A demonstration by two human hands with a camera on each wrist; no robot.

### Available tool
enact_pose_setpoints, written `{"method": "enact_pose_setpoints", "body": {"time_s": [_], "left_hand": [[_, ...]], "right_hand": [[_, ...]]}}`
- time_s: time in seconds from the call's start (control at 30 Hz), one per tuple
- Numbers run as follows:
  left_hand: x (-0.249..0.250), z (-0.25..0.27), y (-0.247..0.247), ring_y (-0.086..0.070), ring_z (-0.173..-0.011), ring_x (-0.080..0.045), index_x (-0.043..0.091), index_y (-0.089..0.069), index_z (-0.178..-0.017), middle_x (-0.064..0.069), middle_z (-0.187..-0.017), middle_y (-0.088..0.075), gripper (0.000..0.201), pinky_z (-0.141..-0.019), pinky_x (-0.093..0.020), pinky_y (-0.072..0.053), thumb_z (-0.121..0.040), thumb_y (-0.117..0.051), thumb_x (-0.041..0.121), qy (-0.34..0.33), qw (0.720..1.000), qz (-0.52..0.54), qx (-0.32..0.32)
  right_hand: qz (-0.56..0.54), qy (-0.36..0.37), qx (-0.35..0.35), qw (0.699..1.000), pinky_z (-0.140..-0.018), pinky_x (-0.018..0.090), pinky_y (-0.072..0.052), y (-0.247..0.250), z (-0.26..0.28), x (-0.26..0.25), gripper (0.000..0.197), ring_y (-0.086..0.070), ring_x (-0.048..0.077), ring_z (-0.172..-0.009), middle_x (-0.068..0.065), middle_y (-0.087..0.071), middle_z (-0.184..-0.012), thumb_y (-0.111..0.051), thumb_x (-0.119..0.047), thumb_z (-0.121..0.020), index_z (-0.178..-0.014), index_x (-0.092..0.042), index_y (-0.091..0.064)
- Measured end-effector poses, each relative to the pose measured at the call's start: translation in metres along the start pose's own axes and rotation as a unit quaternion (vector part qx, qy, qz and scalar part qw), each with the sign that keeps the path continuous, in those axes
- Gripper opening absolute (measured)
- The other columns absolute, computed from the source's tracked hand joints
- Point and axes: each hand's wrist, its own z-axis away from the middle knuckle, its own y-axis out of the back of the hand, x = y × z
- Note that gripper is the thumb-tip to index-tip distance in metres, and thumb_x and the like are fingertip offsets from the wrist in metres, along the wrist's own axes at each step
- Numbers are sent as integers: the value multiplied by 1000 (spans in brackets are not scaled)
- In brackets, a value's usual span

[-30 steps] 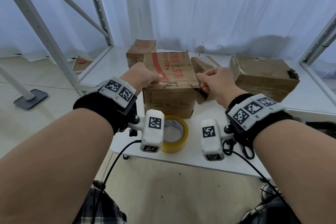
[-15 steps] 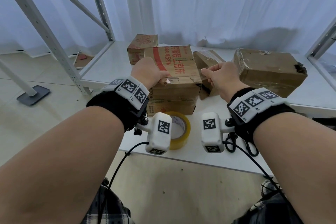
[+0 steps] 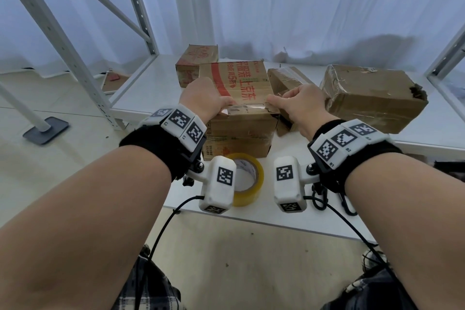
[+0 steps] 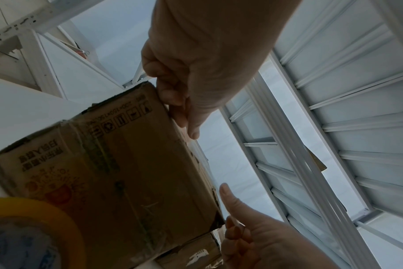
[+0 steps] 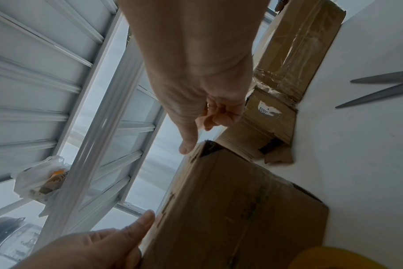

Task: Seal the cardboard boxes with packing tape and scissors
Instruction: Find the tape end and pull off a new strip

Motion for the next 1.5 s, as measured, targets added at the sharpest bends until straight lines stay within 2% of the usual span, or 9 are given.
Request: {"method": "enact_pose_setpoints", "body": {"time_s": [0.13, 0.37, 0.53, 0.9, 1.1, 1.2, 1.27, 1.33, 1.5], "left_hand": [[0, 0, -2, -51, -72, -16, 14, -55, -73, 7, -65, -47, 31, -59, -21, -35, -91, -62, 38, -8, 1000, -11, 6], [-2, -2, -8, -52, -76, -19, 9, -61, -84, 4, -68, -50, 29, -68, -27, -37, -92, -61, 37, -14, 999, -26, 16], [-2, -2, -10, -53, -79, -20, 7, -65, -94, -3, -85, -58, 33, -70, -27, -38, -93, -59, 39, -7, 999, -35, 23], [-4, -6, -12, -47, -60, -14, 9, -57, -78, 0, -67, -52, 32, -66, -28, -39, -96, -55, 36, -4, 997, -72, -5], [-7, 3, -4, -51, -91, -26, 5, -44, -109, -11, -105, -53, 27, -81, -36, -44, -97, -50, 29, 9, 994, -99, 44], [2, 7, -15, -47, -118, -28, 9, -46, -128, -10, -134, -48, 34, -99, -41, -39, -100, -39, 27, -161, 965, -170, 117], [12, 10, -30, -21, -144, -22, 17, -28, -149, -2, -158, -23, 50, -118, -41, -15, -104, -22, 38, -241, 951, -194, -3], [16, 9, -42, 1, -148, -13, 24, -5, -154, 6, -162, 1, 56, -120, -35, 3, -103, -10, 46, -224, 943, -217, -114], [-1, 9, -40, 4, -148, -9, 25, 3, -154, 8, -161, 5, 61, -120, -33, 3, -100, -7, 52, -214, 940, -234, -126]], "right_hand": [[15, -4, 5, 1000, -88, 44, -53, -3, -2, 4, 34, -62, 21, -95, 3, -64, -87, -83, -35, -71, -68, -16, -55], [26, -14, 11, 999, -89, 44, -53, -7, -5, 9, 37, -62, 23, -100, 7, -67, -99, -83, -42, -69, -73, -16, -58], [-34, -54, 19, 998, -89, 42, -54, -8, -6, 14, 31, -60, 18, -81, 3, -64, -79, -78, -34, -78, -64, -15, -58], [-88, -103, 15, 991, -74, 36, -48, -12, -10, 19, 29, -52, 22, -62, 8, -59, -65, -72, -28, -85, -63, -12, -62], [-91, -90, 8, 992, -76, 35, -49, -11, -11, 18, 27, -51, 18, -59, 7, -60, -68, -73, -25, -85, -64, -12, -62], [-83, -83, 5, 993, -78, 36, -50, -10, -10, 17, 29, -52, 18, -61, 6, -60, -66, -72, -24, -85, -62, -12, -60], [-80, -78, 2, 994, -76, 36, -49, -10, -11, 16, 26, -52, 17, -63, 5, -60, -68, -72, -24, -85, -65, -13, -61], [-78, -75, -3, 994, -74, 35, -49, -9, -10, 16, 23, -53, 17, -63, 4, -60, -68, -72, -25, -85, -68, -14, -61], [-79, -92, -23, 992, -59, 27, -46, -3, -10, 17, 25, -48, 15, -54, 6, -56, -63, -65, -20, -91, -69, -10, -58]]}}
